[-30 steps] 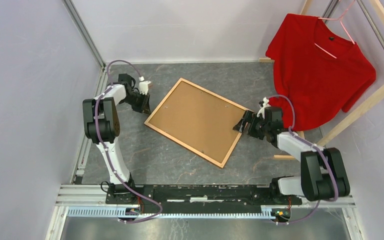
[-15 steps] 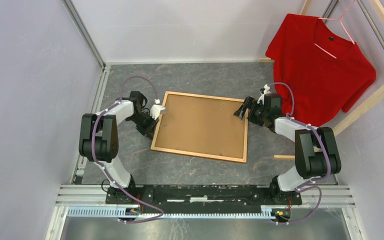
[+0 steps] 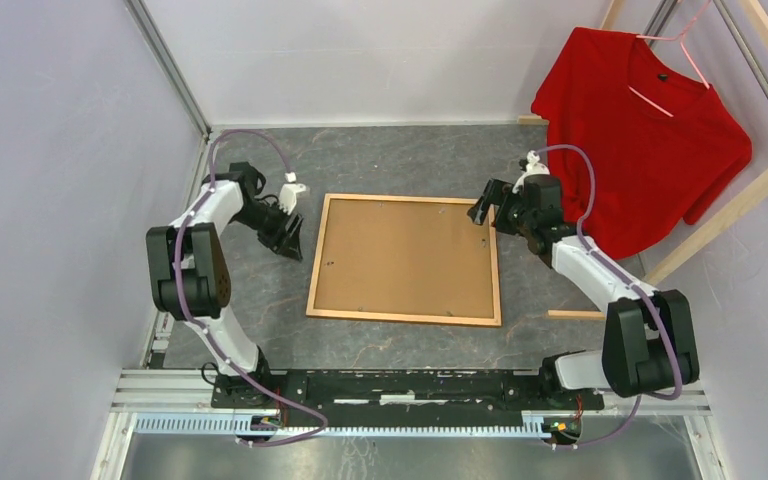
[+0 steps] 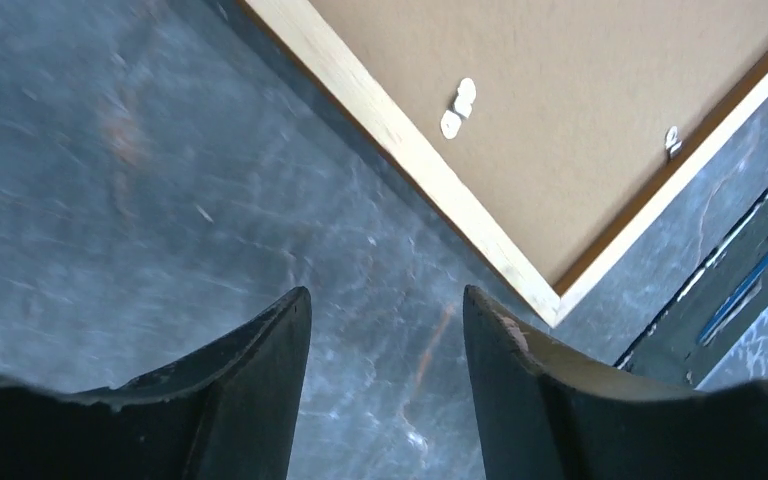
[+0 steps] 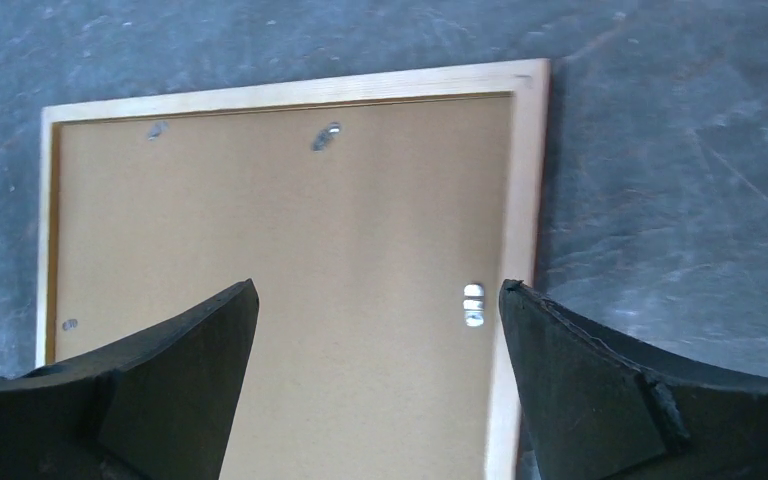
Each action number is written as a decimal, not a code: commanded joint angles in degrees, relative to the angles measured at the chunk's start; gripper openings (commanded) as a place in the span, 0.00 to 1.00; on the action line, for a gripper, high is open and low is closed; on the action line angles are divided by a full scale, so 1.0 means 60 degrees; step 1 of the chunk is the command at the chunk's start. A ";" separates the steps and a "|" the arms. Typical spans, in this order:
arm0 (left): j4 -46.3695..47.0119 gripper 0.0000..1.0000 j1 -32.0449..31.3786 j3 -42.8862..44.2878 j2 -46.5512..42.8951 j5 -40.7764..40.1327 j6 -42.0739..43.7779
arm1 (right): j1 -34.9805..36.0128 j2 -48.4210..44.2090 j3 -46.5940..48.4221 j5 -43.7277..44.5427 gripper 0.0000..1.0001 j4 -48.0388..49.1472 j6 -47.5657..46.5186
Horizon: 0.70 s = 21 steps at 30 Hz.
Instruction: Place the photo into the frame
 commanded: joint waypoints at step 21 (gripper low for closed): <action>0.0432 0.21 0.0081 0.1816 0.3158 0.2629 -0.1582 | 0.7359 0.5076 0.3385 0.0402 0.82 0.3996 0.2347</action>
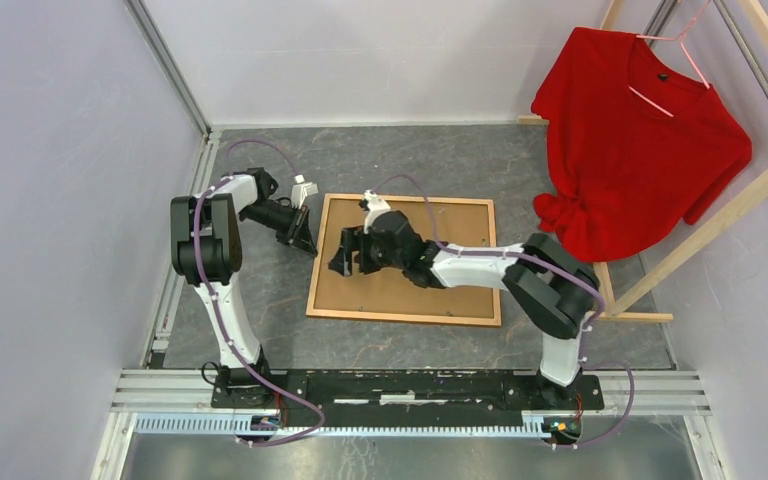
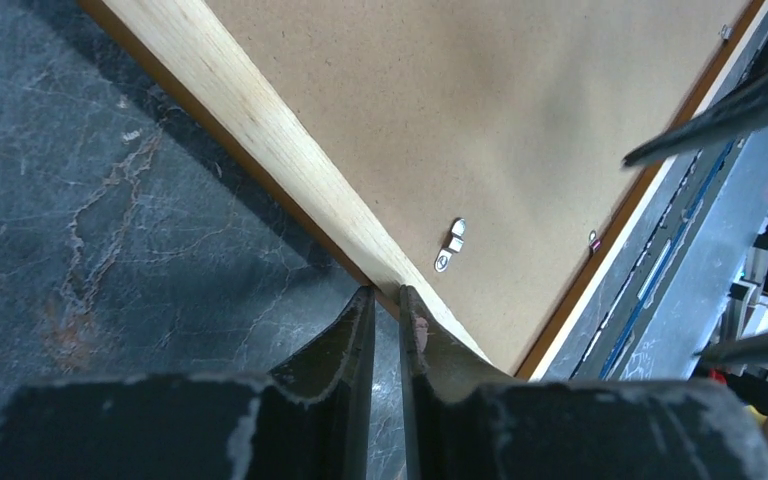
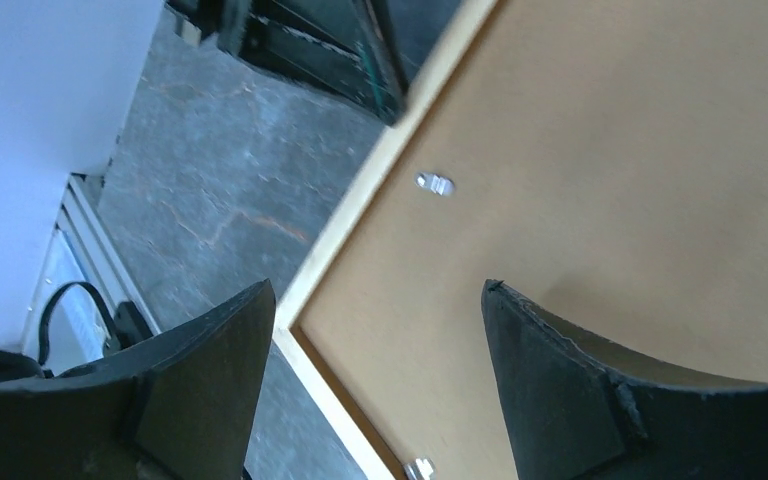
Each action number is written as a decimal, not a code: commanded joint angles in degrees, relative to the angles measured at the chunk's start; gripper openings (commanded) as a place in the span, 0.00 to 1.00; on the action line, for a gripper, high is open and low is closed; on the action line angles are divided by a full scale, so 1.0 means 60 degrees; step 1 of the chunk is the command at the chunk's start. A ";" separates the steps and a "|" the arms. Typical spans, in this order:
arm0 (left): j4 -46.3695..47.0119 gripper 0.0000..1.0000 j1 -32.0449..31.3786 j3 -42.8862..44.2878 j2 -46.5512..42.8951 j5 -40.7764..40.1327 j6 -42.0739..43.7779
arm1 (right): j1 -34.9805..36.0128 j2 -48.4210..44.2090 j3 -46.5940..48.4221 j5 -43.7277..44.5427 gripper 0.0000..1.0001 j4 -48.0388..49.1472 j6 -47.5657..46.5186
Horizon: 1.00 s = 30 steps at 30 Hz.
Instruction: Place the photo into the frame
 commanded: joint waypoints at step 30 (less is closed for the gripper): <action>0.1013 0.11 0.0023 -0.0283 -0.0074 -0.0418 -0.0660 | 0.0252 0.2926 0.2340 -0.0954 0.77 0.0827 0.1106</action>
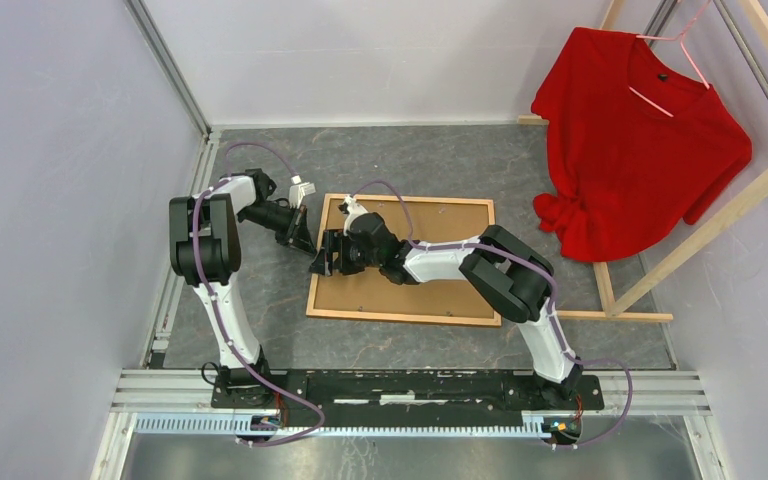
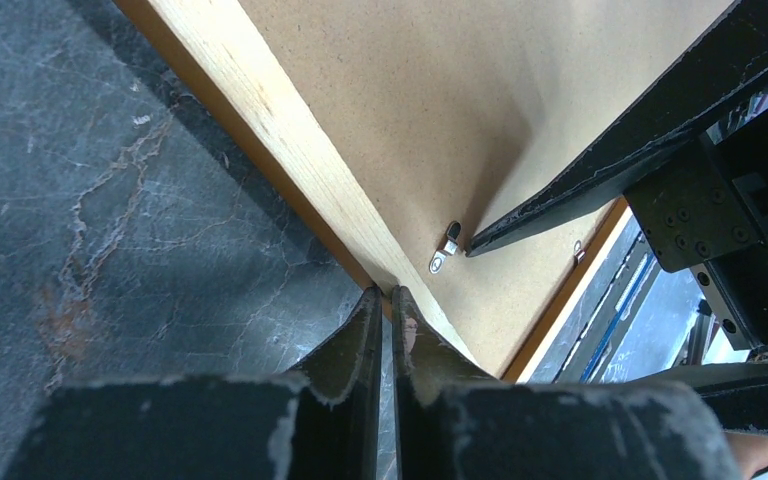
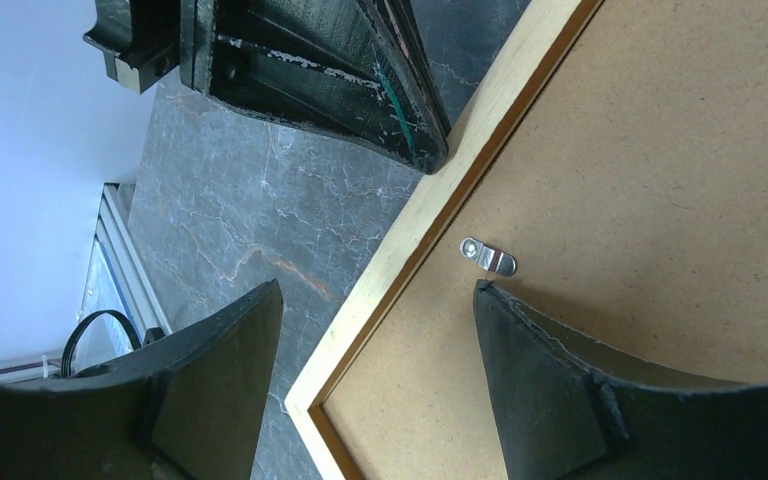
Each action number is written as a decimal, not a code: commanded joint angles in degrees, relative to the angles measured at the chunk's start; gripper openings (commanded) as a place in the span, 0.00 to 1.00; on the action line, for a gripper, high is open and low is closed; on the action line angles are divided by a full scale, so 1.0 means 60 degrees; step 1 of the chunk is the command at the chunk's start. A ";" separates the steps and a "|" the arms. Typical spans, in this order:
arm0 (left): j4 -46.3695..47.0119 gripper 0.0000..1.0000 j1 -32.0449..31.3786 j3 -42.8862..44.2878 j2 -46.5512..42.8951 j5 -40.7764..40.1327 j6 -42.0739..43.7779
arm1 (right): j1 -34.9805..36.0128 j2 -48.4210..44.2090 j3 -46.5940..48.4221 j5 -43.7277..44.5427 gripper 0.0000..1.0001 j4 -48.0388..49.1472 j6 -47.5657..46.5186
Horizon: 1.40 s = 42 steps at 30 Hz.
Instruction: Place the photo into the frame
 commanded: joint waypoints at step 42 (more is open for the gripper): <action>0.0812 0.04 -0.0043 -0.0342 -0.0135 -0.0573 0.0135 | -0.0321 0.0959 0.1044 -0.0532 0.74 0.0236 -0.0368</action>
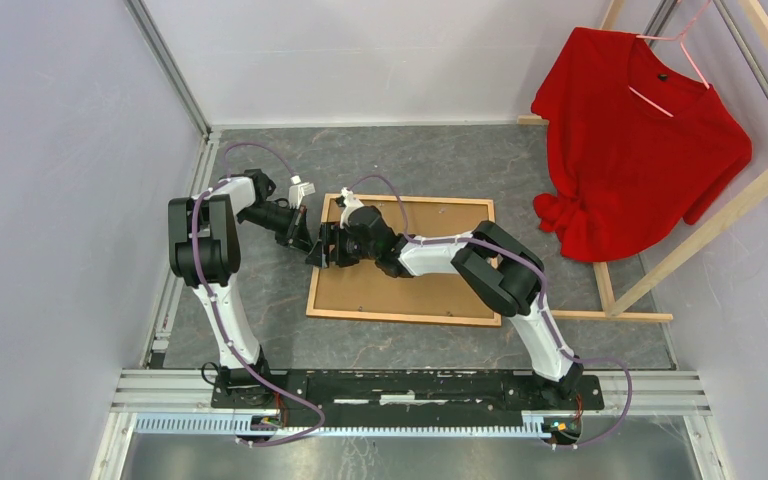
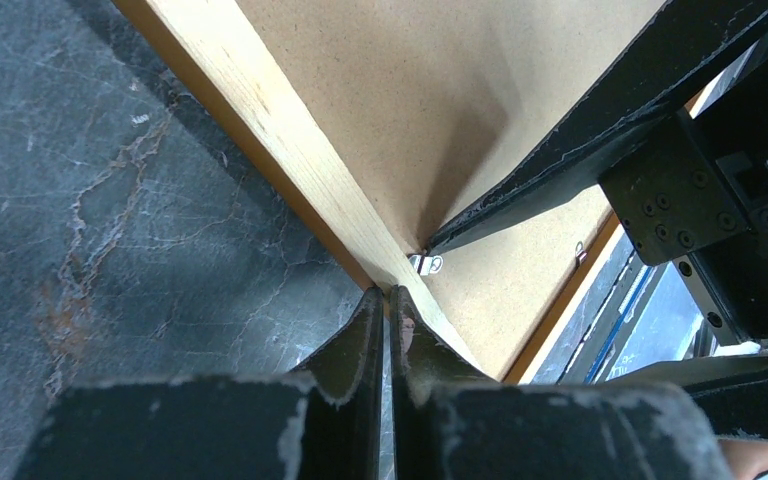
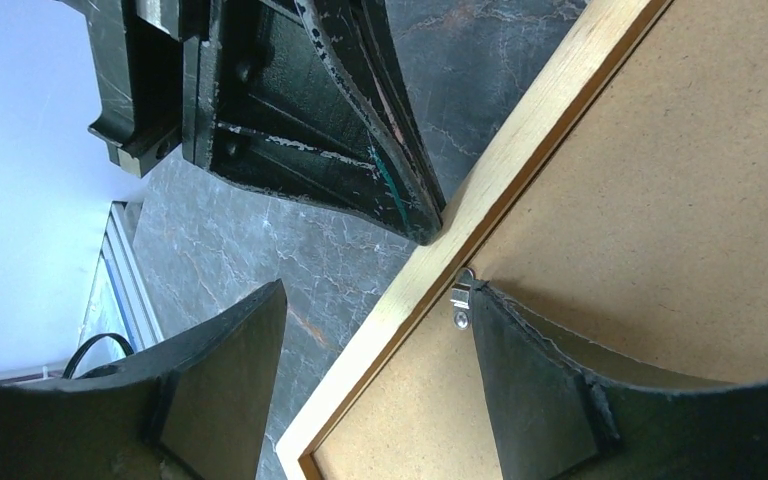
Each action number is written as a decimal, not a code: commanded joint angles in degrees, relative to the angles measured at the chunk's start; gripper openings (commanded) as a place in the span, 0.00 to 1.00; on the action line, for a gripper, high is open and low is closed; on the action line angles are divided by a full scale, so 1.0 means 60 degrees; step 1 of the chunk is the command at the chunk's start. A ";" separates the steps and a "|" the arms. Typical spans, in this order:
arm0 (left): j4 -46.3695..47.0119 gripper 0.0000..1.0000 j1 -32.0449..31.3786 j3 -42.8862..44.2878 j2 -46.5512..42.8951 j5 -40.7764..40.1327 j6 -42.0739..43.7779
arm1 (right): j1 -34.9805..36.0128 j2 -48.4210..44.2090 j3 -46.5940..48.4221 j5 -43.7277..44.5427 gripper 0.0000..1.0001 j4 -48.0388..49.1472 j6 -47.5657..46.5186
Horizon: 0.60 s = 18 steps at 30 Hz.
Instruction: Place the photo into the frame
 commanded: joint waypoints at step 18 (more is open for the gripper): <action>0.0643 0.04 -0.0053 -0.0160 -0.0057 -0.0580 0.0089 | -0.0153 0.0420 0.0350 -0.0890 0.72 0.0194 -0.0102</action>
